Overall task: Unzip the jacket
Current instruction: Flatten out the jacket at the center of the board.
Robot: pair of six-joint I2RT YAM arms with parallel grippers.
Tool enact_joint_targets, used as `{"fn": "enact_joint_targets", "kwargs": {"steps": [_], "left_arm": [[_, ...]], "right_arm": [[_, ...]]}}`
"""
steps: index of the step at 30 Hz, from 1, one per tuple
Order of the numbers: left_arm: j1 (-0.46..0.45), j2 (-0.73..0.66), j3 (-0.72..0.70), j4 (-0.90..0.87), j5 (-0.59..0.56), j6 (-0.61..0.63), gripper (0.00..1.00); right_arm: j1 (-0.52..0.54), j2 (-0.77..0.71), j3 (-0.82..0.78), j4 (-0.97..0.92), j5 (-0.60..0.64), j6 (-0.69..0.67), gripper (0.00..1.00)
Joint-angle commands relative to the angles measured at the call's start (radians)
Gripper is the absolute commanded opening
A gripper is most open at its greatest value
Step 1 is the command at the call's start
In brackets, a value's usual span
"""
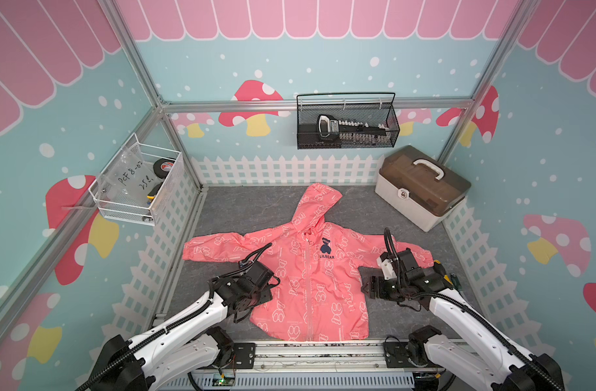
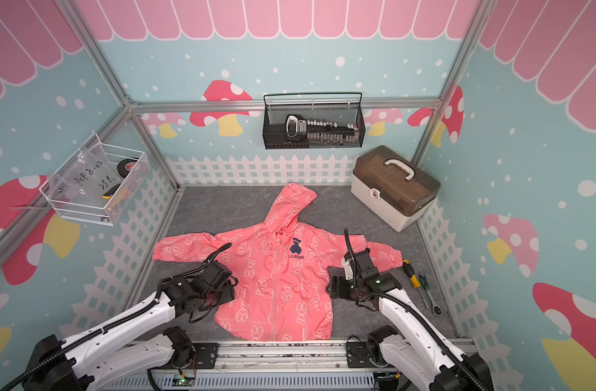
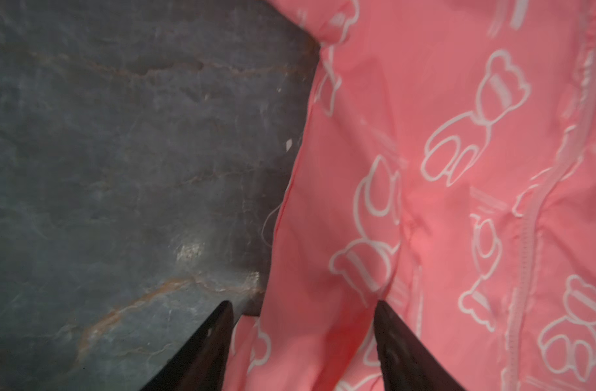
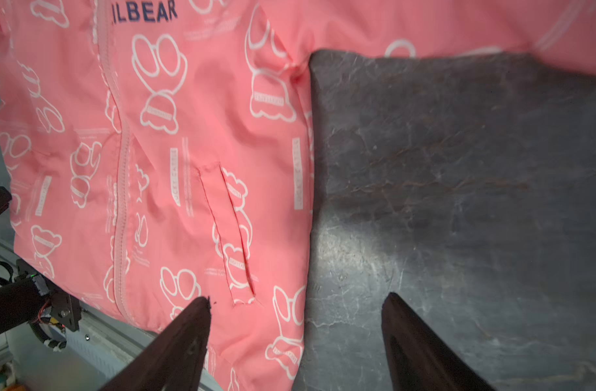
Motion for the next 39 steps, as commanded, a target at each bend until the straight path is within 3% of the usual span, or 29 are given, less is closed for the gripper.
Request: {"fn": "enact_joint_targets", "kwargs": {"steps": [1,8,13,19,24,30,35,39], "left_arm": [[-0.03,0.002,-0.033,-0.089,-0.026,-0.097,0.68],[-0.096,-0.051,-0.101,-0.125,0.016,-0.169,0.73],[-0.14,-0.066,-0.137,-0.139,0.005,-0.208,0.74],[-0.15,-0.164,-0.204,0.074,0.074,-0.198,0.72],[-0.152,-0.227,-0.255,0.142,0.114,-0.228,0.56],[-0.153,-0.226,-0.226,0.137,0.146,-0.202,0.29],[-0.155,-0.171,-0.081,0.092,0.145,-0.129,0.05],[-0.154,-0.052,0.075,-0.007,0.079,-0.059,0.0]], "right_arm": [[0.065,-0.008,-0.031,-0.038,0.01,0.074,0.79],[0.239,-0.01,-0.076,-0.025,0.08,0.198,0.79],[0.297,-0.014,-0.093,-0.038,0.126,0.235,0.79],[0.313,-0.004,-0.119,0.03,0.118,0.26,0.73],[0.317,0.002,-0.138,0.087,0.11,0.277,0.59],[0.321,-0.009,-0.138,0.111,0.102,0.291,0.24],[0.32,-0.065,-0.09,0.069,0.135,0.29,0.03],[0.316,-0.051,-0.02,0.054,0.201,0.256,0.0]]}}
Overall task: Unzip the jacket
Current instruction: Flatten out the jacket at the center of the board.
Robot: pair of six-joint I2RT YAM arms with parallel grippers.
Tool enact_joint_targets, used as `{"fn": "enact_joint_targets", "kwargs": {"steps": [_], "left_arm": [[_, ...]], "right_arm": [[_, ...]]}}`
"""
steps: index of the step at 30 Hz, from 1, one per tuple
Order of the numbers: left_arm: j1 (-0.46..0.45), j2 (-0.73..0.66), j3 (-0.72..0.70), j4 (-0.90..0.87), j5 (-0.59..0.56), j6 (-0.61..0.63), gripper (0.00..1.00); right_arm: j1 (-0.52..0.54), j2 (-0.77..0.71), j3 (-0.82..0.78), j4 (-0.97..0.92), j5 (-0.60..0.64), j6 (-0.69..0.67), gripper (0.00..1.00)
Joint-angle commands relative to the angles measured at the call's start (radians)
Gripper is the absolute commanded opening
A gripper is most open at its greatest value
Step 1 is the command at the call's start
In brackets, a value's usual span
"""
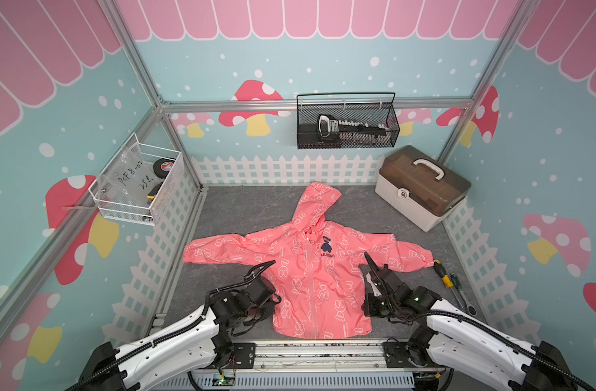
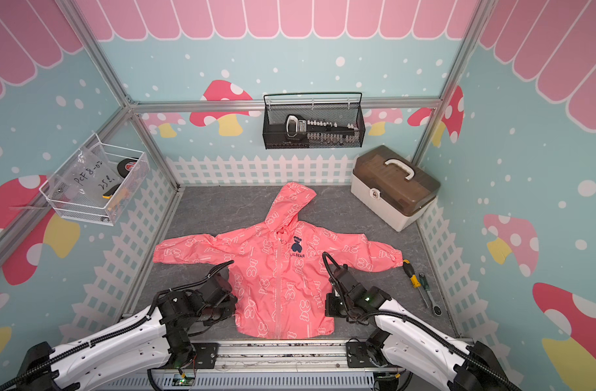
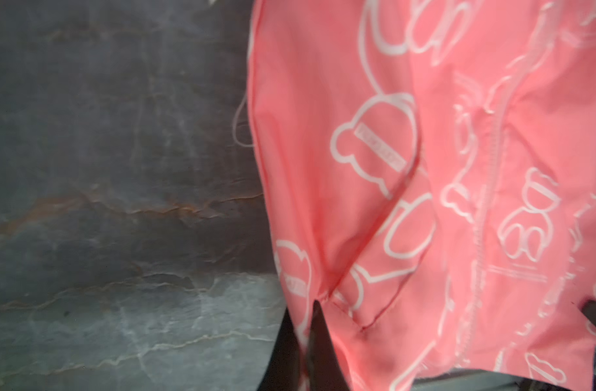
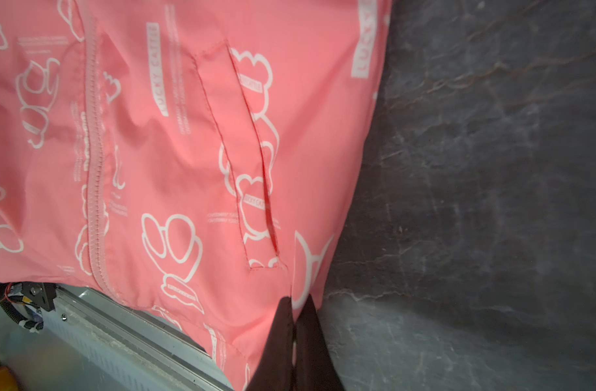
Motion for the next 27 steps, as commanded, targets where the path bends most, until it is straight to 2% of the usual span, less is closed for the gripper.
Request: {"fn": "enact_joint_targets", "kwargs": {"steps": [1,4,7,9,11,12,14,15,18,20,24,27], "left_arm": [[-0.003,0.087,0.126,-0.076,-0.074,0.082,0.0],[0.042,0.218,0.208,-0.104,-0.072,0.159,0.0],[0.157,0.326,0.273,-0.104,-0.007,0.258,0.0],[0.246,0.37,0.313,-0.084,0.028,0.319,0.07],[0.354,0.407,0.362,-0.052,0.087,0.37,0.27],[0.393,0.421,0.384,-0.036,0.111,0.388,0.33],[0.472,0.459,0.443,-0.018,0.148,0.41,0.51],[0.495,0.474,0.47,-0.009,0.156,0.418,0.55],[0.535,0.512,0.529,-0.005,0.163,0.436,0.65],[0.536,0.501,0.516,-0.006,0.164,0.432,0.73],[0.53,0.42,0.376,0.008,0.156,0.396,0.74],[0.482,0.338,0.243,0.031,0.151,0.346,0.74]], "right_arm": [[0.0,0.029,0.083,-0.01,0.08,-0.033,0.0],[-0.025,0.131,0.172,-0.005,0.111,-0.097,0.0],[-0.113,0.239,0.263,0.022,0.084,-0.175,0.0],[-0.205,0.305,0.306,0.06,0.034,-0.213,0.0],[-0.299,0.382,0.357,0.102,-0.025,-0.242,0.0],[-0.331,0.417,0.381,0.117,-0.045,-0.249,0.0],[-0.396,0.508,0.441,0.14,-0.082,-0.257,0.02],[-0.417,0.545,0.465,0.149,-0.096,-0.261,0.05],[-0.468,0.639,0.527,0.148,-0.159,-0.292,0.15],[-0.481,0.639,0.525,0.134,-0.183,-0.326,0.24],[-0.48,0.53,0.442,0.089,-0.158,-0.393,0.43],[-0.481,0.429,0.368,0.033,-0.128,-0.422,0.54]]}}
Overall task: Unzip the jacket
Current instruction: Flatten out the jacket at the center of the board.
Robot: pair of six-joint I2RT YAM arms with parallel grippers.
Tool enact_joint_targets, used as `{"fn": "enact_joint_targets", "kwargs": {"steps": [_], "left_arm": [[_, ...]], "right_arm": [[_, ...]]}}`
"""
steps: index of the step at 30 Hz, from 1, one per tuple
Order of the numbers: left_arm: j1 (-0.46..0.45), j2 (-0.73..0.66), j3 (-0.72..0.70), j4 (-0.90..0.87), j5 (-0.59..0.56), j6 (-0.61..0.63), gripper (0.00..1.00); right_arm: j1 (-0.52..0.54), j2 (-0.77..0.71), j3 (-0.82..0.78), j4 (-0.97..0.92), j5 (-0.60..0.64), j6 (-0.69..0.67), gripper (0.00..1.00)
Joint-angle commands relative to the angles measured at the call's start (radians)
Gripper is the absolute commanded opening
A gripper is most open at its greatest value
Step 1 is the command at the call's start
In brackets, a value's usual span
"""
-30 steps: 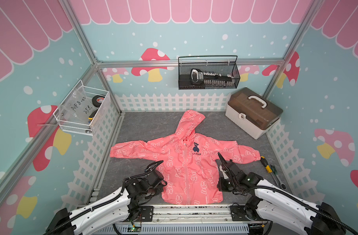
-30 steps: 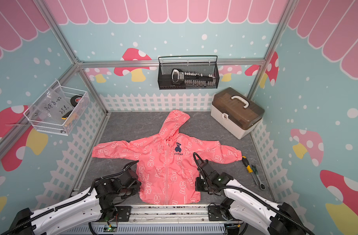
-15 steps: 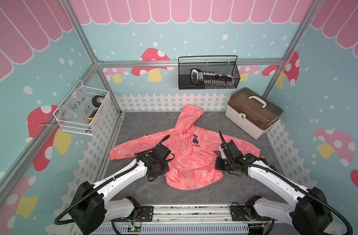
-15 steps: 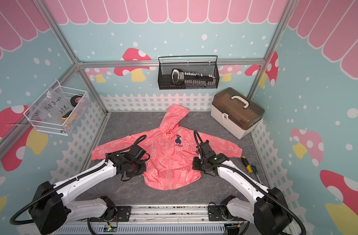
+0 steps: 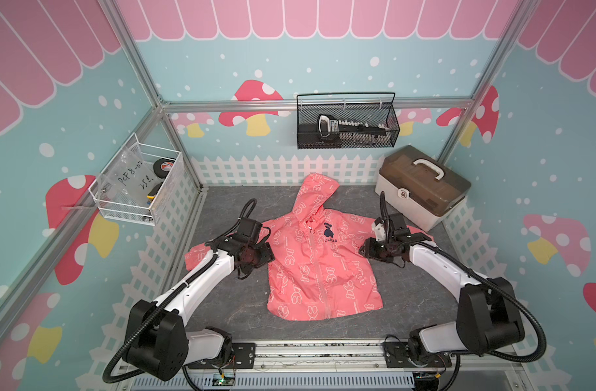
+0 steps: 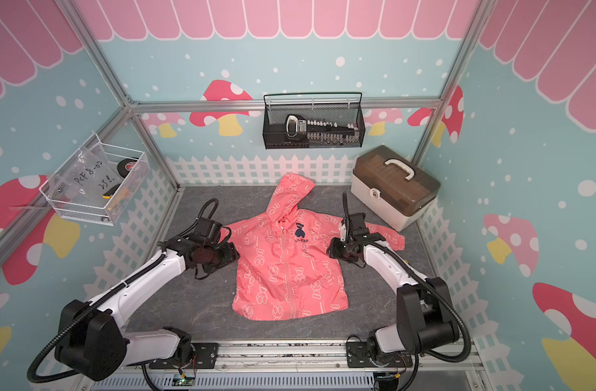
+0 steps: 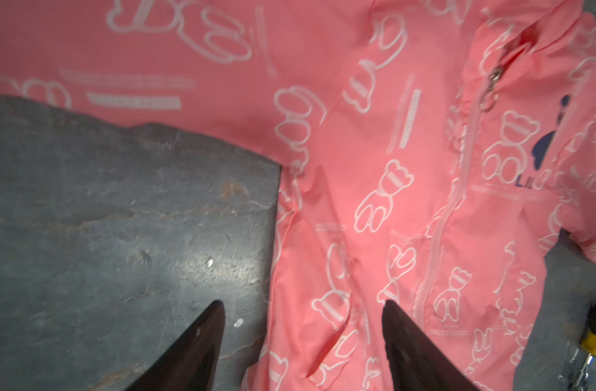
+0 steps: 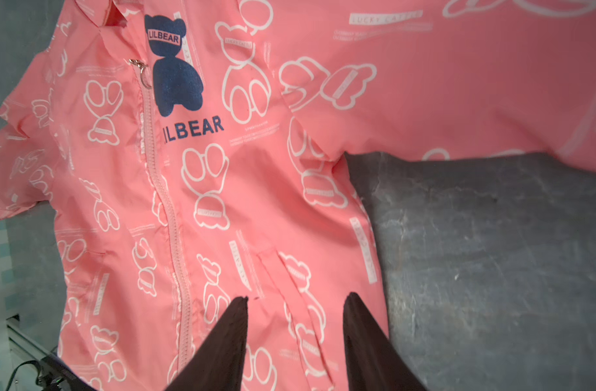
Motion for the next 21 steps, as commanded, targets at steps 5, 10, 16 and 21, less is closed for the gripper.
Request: {"fn": "enact_joint_targets", "kwargs": {"steps": [5,10,16,21], "left_arm": [[-0.217,-0.123,-0.209,0.005,-0.029,-0.155,0.74],[-0.313,-0.205,-0.305,0.02,-0.043,-0.265,0.73],[-0.324,-0.342,-0.442,0.033,-0.049,-0.316,0.74],[-0.33,-0.464,-0.574,0.187,0.033,-0.34,0.86]], "right_arm": [[-0.001,-0.193,-0.16,-0.135,-0.008,-0.064,0.63],[0.0,-0.26,-0.236,-0.153,0.001,-0.054,0.63],[0.003,-0.258,-0.239,-0.154,0.003,-0.035,0.65],[0.002,-0.273,-0.262,-0.14,0.022,-0.009,0.66]]}}
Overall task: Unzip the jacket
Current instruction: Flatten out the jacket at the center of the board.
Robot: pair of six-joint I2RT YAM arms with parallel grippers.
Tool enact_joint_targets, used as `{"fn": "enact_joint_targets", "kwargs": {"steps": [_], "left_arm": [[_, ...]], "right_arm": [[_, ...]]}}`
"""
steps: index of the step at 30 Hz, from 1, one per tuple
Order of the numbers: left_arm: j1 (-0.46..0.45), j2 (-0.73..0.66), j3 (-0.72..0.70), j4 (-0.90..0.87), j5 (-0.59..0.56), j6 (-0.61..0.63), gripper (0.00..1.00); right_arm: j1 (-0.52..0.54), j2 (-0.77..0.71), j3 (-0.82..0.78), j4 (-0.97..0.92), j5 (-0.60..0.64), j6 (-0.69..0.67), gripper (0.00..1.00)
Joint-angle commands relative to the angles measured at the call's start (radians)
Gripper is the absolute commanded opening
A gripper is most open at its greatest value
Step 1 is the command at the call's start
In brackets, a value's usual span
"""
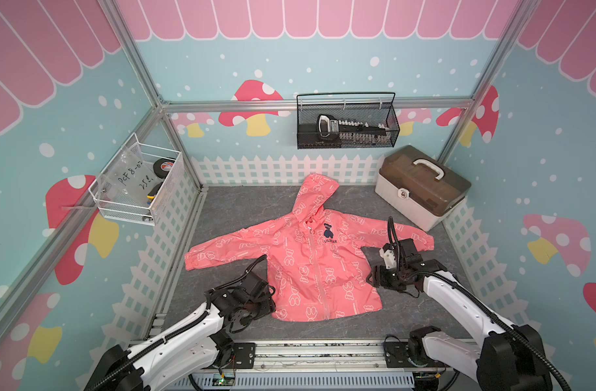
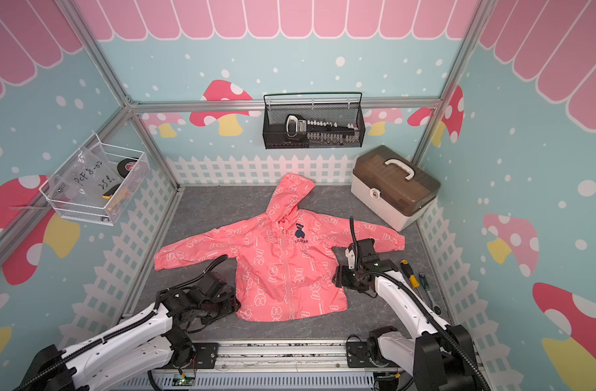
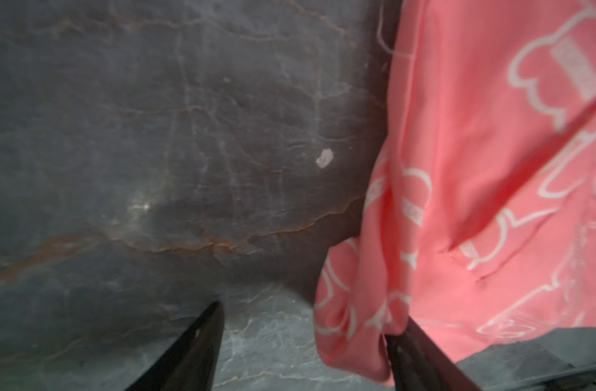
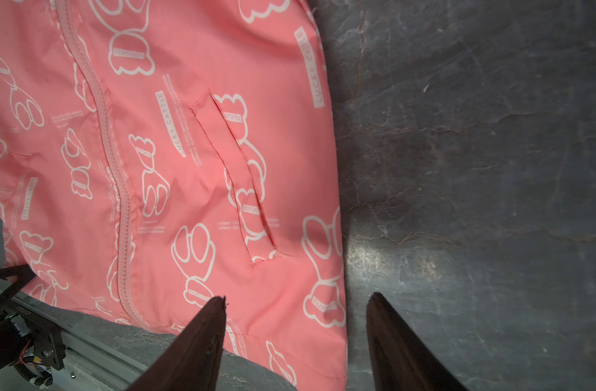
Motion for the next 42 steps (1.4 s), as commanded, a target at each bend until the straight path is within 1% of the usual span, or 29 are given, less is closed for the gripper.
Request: {"fn": "enact_joint_targets", "kwargs": {"steps": [1,2,7,8,11,13,16,17,18,20,22,23,24,26,28,31,33,35,37,42], "left_arm": [[-0.011,-0.052,-0.093,0.117,0.054,-0.054,0.89],[-0.017,-0.067,-0.103,0.138,0.061,-0.046,0.92],[-0.041,-0.146,-0.126,0.185,0.024,0.035,0.93],[-0.043,-0.152,-0.137,0.205,0.027,0.047,0.92],[-0.043,-0.148,-0.166,0.253,0.07,0.051,0.83],[-0.046,-0.136,-0.18,0.28,0.109,0.041,0.72],[-0.06,-0.131,-0.172,0.293,0.144,0.036,0.59],[-0.066,-0.133,-0.16,0.292,0.153,0.035,0.52],[-0.071,-0.133,-0.142,0.292,0.163,0.037,0.43],[-0.084,-0.13,-0.093,0.281,0.174,0.04,0.28],[-0.096,-0.115,-0.027,0.265,0.182,0.046,0.16],[-0.1,-0.102,0.006,0.255,0.185,0.05,0.08],[-0.104,-0.083,0.049,0.237,0.18,0.057,0.01],[-0.111,-0.037,0.121,0.205,0.169,0.064,0.0],[-0.112,0.02,0.188,0.166,0.167,0.057,0.0],[-0.112,0.102,0.271,0.121,0.189,0.029,0.0],[-0.114,0.13,0.305,0.12,0.21,0.006,0.0],[-0.114,0.139,0.33,0.119,0.215,-0.019,0.0],[-0.114,0.132,0.351,0.117,0.204,-0.034,0.0],[-0.114,0.104,0.386,0.067,0.18,-0.053,0.0]], "right_arm": [[0.003,-0.022,-0.027,-0.004,0.017,0.021,0.67],[0.002,-0.023,-0.032,0.002,0.017,0.025,0.67],[0.003,-0.03,-0.052,0.024,0.005,0.039,0.67],[0.003,-0.031,-0.054,0.024,0.001,0.04,0.67],[0.003,-0.045,-0.053,0.019,-0.004,0.041,0.65],[0.003,-0.063,-0.058,0.018,-0.01,0.042,0.63],[0.008,-0.085,-0.063,0.032,-0.042,0.042,0.58],[0.011,-0.091,-0.064,0.042,-0.057,0.04,0.57],[0.016,-0.098,-0.064,0.053,-0.079,0.031,0.55],[0.041,-0.115,-0.05,0.067,-0.114,-0.004,0.54],[0.111,-0.148,-0.02,0.074,-0.102,-0.053,0.55],[0.163,-0.165,-0.005,0.08,-0.077,-0.084,0.57],[0.236,-0.183,0.012,0.09,-0.027,-0.119,0.6],[0.367,-0.236,0.017,0.144,0.066,-0.177,0.62],[0.467,-0.31,-0.014,0.247,0.15,-0.219,0.63],[0.566,-0.421,-0.093,0.402,0.253,-0.282,0.66],[0.614,-0.443,-0.122,0.45,0.305,-0.315,0.68],[0.651,-0.404,-0.117,0.459,0.342,-0.333,0.68],[0.693,-0.33,-0.102,0.476,0.381,-0.332,0.68],[0.812,-0.165,-0.081,0.587,0.489,-0.343,0.66]]}}
